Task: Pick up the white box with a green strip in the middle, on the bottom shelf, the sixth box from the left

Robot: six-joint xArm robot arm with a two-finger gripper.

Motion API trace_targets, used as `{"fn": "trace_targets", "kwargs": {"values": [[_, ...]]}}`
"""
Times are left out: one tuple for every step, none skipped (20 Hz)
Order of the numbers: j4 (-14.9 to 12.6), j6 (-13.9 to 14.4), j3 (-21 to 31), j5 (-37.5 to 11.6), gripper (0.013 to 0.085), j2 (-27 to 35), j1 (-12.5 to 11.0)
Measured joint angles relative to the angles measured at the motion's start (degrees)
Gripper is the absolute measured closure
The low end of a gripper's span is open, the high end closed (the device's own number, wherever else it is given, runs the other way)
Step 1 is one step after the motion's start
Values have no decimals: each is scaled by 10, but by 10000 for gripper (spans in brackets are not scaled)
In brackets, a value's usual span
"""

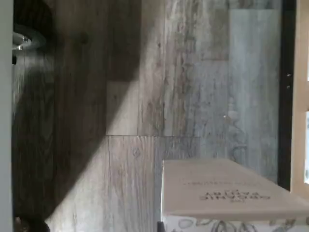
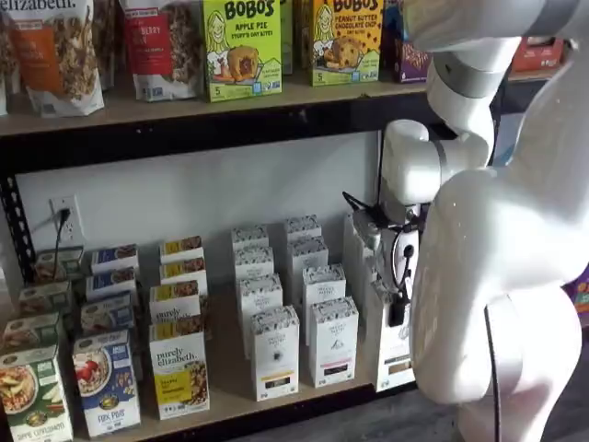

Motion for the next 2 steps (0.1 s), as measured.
{"fn": "trace_targets", "kwargs": {"values": [[-1, 2, 2, 10, 490, -10, 1], [-5, 6, 3, 22, 490, -21, 1]]}}
